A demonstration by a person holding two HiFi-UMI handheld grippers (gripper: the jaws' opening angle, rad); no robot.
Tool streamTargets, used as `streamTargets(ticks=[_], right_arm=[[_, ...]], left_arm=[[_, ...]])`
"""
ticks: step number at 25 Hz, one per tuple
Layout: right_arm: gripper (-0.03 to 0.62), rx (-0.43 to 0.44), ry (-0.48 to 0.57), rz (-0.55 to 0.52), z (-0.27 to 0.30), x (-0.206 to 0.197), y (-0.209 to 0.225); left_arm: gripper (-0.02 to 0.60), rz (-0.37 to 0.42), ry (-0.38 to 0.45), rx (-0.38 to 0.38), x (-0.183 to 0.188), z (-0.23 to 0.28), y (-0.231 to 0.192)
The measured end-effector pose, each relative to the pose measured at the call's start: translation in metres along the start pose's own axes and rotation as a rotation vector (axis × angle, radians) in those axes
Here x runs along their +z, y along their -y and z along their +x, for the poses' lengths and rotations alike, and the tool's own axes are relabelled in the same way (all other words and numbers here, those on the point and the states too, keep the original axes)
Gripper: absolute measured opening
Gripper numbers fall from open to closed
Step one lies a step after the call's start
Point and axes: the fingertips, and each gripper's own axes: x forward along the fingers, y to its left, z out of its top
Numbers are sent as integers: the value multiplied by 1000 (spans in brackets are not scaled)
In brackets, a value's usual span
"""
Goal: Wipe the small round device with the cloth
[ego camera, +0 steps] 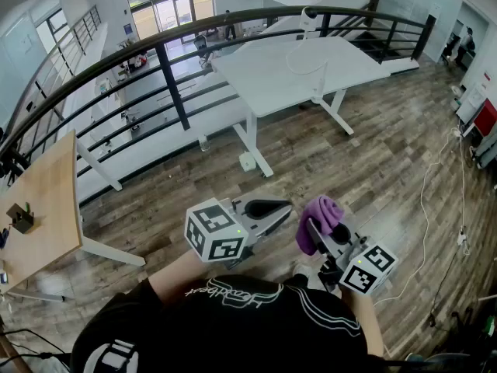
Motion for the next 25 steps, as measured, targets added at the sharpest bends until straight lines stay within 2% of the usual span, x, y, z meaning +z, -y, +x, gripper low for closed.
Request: streamTargets(ticks=[13, 18, 21, 25], right_arm=[[58, -43, 6, 20, 3, 11, 19], [58, -53, 16, 3, -2, 22, 28], [58, -58, 14, 0, -2, 24, 41], [58, -44, 27, 11, 8, 30, 70]], left_arm=[[8, -9, 4, -22, 9, 10, -12], [8, 2, 22, -64, 18, 26, -13], [8, 14, 27, -87, 22, 39, -16], [8, 14, 11, -81, 23, 61, -37]])
